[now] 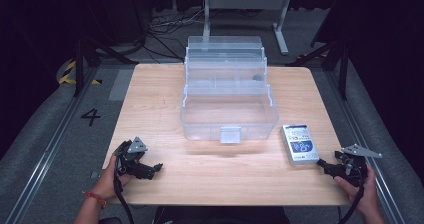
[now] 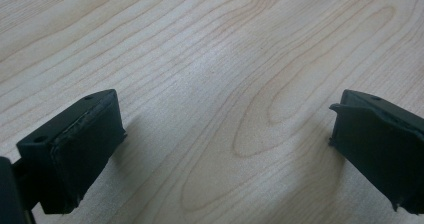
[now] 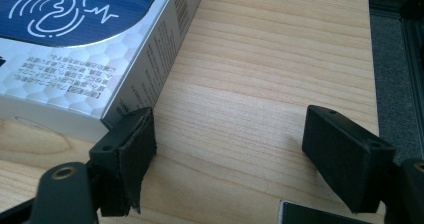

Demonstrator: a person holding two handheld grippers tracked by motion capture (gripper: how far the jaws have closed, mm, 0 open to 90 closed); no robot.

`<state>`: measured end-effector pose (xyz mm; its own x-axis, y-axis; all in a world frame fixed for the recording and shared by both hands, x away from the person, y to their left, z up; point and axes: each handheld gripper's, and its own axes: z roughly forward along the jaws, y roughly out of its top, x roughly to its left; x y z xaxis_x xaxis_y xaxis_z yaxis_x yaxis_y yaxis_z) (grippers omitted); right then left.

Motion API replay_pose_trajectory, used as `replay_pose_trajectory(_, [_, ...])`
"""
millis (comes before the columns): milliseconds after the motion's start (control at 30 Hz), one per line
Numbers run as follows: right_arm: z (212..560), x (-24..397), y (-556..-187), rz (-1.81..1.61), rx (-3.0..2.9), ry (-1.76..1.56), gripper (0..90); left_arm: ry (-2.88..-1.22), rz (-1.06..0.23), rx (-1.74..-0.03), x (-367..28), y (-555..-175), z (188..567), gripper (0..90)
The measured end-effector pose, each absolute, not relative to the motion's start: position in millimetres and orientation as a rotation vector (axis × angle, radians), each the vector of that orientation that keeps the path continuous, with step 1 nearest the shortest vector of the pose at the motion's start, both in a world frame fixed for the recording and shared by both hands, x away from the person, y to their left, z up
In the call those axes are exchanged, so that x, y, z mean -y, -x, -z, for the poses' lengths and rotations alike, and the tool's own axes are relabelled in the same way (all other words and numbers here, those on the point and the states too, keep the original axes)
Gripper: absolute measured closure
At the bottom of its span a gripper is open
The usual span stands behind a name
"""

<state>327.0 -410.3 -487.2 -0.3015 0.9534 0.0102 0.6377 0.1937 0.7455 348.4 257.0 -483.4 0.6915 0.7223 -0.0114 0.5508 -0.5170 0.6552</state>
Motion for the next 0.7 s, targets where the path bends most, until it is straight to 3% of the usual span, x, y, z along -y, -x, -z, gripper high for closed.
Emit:
replay_pose_trajectory(333, [479, 413, -327, -0.934, -2.047, -1.473, 21.1, -2.267, -0.331, -0.952, -259, -348, 483, 0.5])
replay_pose_trajectory(700, [435, 385, -334, -0.955, -2.122, -1.335, 19.8, -2.265, -0.340, -0.951, -260, -348, 483, 0.5])
